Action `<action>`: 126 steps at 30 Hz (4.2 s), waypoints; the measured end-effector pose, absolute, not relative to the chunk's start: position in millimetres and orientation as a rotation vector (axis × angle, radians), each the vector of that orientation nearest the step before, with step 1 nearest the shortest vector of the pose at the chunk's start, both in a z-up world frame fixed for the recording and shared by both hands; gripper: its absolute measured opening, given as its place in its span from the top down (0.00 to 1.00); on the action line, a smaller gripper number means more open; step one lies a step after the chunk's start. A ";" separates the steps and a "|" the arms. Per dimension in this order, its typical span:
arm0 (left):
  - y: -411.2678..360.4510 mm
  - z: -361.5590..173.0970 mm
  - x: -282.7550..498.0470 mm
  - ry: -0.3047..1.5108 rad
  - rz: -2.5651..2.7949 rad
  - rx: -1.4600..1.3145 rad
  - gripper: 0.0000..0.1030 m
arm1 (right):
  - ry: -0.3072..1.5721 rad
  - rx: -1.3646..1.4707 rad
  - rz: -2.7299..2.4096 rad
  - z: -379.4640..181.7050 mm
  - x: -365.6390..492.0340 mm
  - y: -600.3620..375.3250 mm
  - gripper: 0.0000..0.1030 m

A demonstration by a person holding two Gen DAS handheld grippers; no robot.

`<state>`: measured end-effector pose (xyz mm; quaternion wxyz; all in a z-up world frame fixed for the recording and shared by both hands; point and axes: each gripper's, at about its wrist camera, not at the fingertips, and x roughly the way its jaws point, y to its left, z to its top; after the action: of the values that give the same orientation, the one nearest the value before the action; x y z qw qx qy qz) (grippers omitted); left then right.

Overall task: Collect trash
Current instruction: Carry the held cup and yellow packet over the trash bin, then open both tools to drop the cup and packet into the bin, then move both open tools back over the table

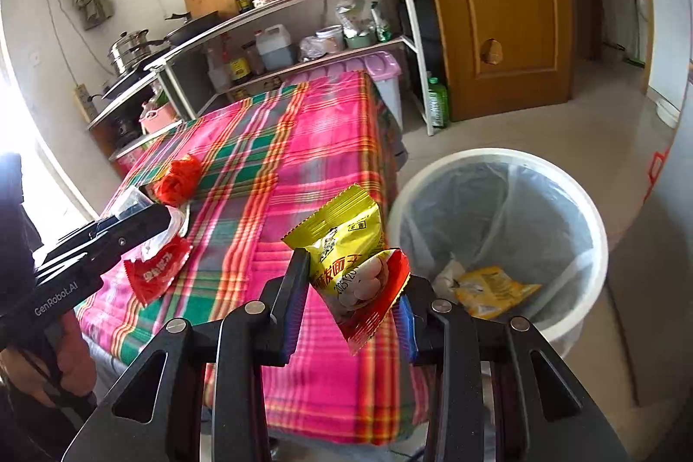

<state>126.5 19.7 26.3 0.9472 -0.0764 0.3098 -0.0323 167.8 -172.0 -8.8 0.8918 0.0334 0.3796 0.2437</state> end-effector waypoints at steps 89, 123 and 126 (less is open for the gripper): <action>-17.3 19.6 147.1 0.616 -0.213 -0.195 0.59 | 0.712 0.109 0.465 -2.6 155.0 -201.6 0.52; 118.0 -18.4 74.9 0.621 0.100 -0.256 0.43 | 0.754 -0.062 0.697 -8.3 136.5 -90.5 0.52; 127.4 -28.7 75.7 0.645 0.120 -0.263 0.42 | 0.759 -0.072 0.705 -9.6 137.0 -84.9 0.52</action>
<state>75.7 127.4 -28.7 0.9382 -0.1286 0.3159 0.0590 137.0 -84.9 -9.6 0.8682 -0.0342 0.3628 0.3369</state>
